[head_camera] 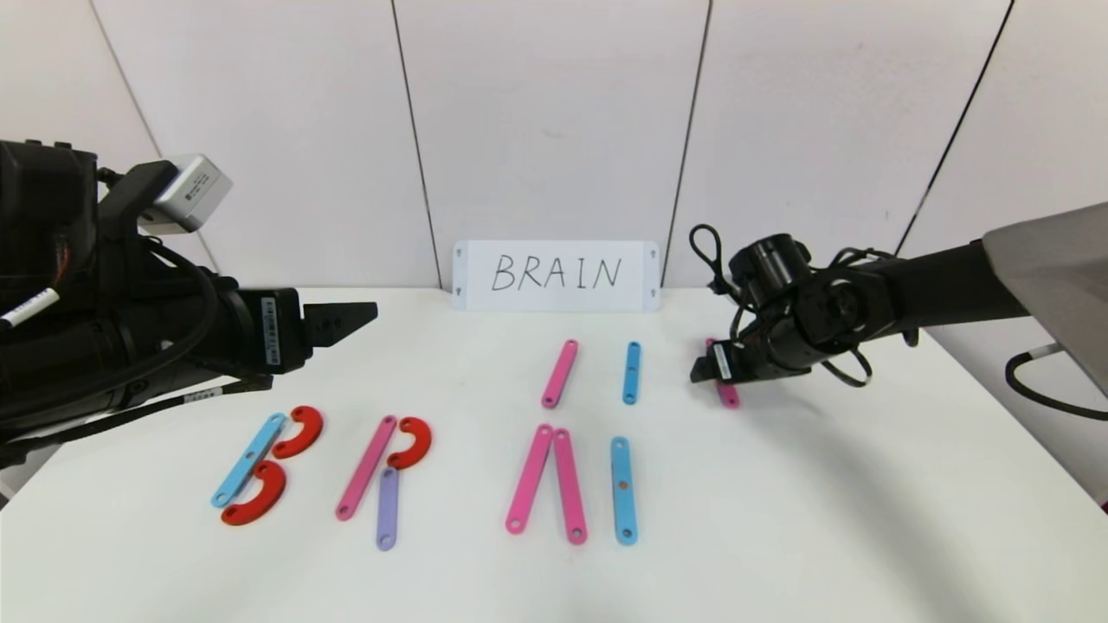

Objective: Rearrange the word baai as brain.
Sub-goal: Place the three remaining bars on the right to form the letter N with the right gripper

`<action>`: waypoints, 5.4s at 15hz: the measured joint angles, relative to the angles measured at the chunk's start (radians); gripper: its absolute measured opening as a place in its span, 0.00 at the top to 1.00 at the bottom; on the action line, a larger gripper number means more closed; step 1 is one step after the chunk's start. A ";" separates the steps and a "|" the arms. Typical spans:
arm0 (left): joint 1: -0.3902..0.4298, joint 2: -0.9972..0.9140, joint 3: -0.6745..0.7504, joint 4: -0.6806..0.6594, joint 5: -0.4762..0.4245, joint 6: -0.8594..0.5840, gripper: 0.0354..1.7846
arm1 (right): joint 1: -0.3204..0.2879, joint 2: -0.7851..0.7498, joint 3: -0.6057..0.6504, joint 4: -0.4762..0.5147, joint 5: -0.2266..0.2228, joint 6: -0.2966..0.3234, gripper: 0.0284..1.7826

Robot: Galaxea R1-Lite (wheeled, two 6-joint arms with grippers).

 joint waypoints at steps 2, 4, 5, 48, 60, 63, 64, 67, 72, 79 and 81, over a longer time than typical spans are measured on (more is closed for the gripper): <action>0.000 0.000 0.001 -0.001 0.000 0.002 0.04 | -0.001 0.004 -0.001 0.000 0.000 0.000 0.11; 0.001 -0.001 0.001 -0.001 -0.001 0.003 0.04 | -0.001 0.008 -0.001 0.000 -0.001 0.000 0.24; 0.002 -0.002 0.001 -0.001 -0.001 0.004 0.04 | -0.001 0.009 -0.002 0.000 -0.001 0.000 0.33; 0.026 -0.024 0.000 0.000 -0.034 0.006 0.04 | 0.272 -0.285 0.419 -0.092 -0.221 0.392 0.85; 0.024 -0.011 0.004 0.000 -0.036 0.012 0.04 | 0.319 -0.239 0.453 -0.096 -0.218 0.436 0.85; 0.024 -0.004 0.004 0.000 -0.036 0.012 0.04 | 0.337 -0.237 0.468 -0.097 -0.217 0.457 0.85; 0.024 -0.003 0.004 0.000 -0.037 0.012 0.04 | 0.341 -0.238 0.471 -0.097 -0.217 0.458 0.85; 0.024 0.000 0.004 0.000 -0.043 0.012 0.04 | 0.353 -0.238 0.482 -0.097 -0.218 0.471 0.85; 0.024 0.001 0.004 0.000 -0.043 0.012 0.04 | 0.354 -0.233 0.488 -0.099 -0.217 0.478 0.85; 0.024 0.002 0.004 0.000 -0.043 0.012 0.04 | 0.364 -0.224 0.488 -0.099 -0.218 0.481 0.85; 0.024 0.003 0.004 0.000 -0.044 0.013 0.04 | 0.364 -0.222 0.488 -0.099 -0.217 0.486 0.85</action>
